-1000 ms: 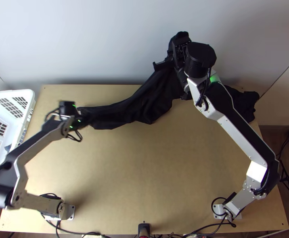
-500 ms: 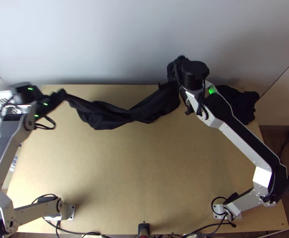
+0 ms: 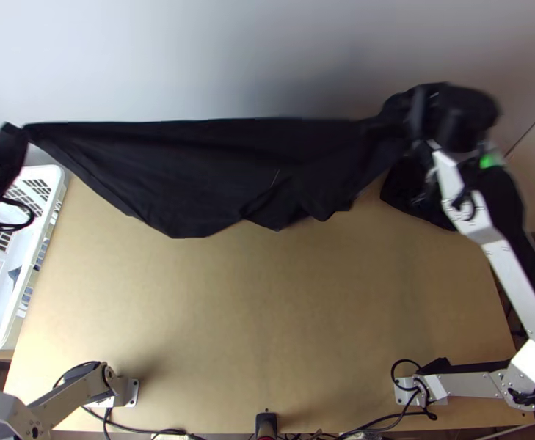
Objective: Fold the t-shirt
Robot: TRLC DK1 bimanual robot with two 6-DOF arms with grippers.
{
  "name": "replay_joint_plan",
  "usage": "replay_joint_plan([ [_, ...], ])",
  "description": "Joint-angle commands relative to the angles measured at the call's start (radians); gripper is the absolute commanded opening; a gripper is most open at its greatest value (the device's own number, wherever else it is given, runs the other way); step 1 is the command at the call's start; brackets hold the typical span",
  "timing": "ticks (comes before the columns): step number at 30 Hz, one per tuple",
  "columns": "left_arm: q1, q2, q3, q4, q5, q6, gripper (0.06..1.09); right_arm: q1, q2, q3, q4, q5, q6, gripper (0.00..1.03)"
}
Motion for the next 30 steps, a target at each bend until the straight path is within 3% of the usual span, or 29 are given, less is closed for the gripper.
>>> replay_joint_plan([
  [1,0.03,-0.085,0.062,0.014,0.031,-0.075,0.09,-0.009,-0.008,0.231,-0.111,-0.014,0.027,0.03],
  [6,-0.012,-0.146,0.068,0.014,0.041,-0.108,0.09,0.06,0.006,0.361,-0.131,-0.016,0.055,0.03],
  [11,-0.047,-0.223,0.07,0.052,0.049,-0.115,0.09,0.098,0.02,0.506,-0.161,-0.071,0.059,0.03],
  [17,-0.012,-0.264,0.122,0.05,0.048,-0.121,0.09,0.138,-0.063,0.527,-0.252,-0.092,0.052,0.03],
  [24,0.016,-0.344,0.141,0.049,0.048,-0.133,0.09,-0.053,-0.226,0.536,-0.321,-0.263,0.205,0.03],
  [30,0.037,-0.384,0.193,0.021,0.043,-0.185,0.09,-0.106,-0.302,0.584,-0.328,-0.306,0.254,0.03],
])
